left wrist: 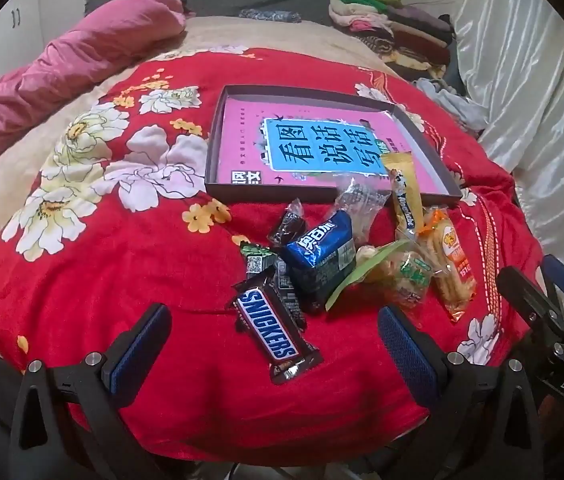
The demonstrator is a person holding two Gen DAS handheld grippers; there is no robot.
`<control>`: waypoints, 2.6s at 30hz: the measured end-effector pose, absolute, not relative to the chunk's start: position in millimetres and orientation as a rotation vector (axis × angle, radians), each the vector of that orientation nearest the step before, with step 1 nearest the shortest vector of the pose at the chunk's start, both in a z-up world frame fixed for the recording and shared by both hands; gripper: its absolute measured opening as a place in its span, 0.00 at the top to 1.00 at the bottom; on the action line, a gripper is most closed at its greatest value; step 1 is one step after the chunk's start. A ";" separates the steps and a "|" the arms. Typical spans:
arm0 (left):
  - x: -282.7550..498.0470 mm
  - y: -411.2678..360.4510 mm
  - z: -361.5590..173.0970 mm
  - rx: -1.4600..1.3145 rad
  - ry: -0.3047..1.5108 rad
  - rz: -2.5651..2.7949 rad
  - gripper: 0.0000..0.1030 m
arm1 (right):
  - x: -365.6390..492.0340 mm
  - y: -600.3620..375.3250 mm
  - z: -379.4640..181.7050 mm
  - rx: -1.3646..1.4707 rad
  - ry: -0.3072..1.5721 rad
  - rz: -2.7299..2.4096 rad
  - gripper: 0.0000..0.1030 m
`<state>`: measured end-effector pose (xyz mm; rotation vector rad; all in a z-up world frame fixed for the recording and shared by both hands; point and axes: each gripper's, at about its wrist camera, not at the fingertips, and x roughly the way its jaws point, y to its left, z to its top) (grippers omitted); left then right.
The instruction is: Organize snacks
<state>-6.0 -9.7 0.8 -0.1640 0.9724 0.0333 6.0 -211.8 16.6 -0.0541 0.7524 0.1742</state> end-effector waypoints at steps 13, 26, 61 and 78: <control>-6.8 -13.3 2.1 -0.151 0.964 0.029 0.00 | 5.1 -211.9 16.4 -0.056 0.750 0.175 0.00; -7.1 -14.0 5.0 -0.146 0.956 0.025 0.00 | 5.1 -212.2 16.9 -0.053 0.753 0.175 0.00; -4.6 -11.2 -0.9 -0.155 0.984 0.021 0.00 | 12.9 -217.2 8.6 -0.029 0.778 0.179 0.00; -2.8 19.7 -25.8 -0.279 1.083 0.051 0.00 | 25.7 -231.2 -6.2 -0.022 0.830 0.162 0.00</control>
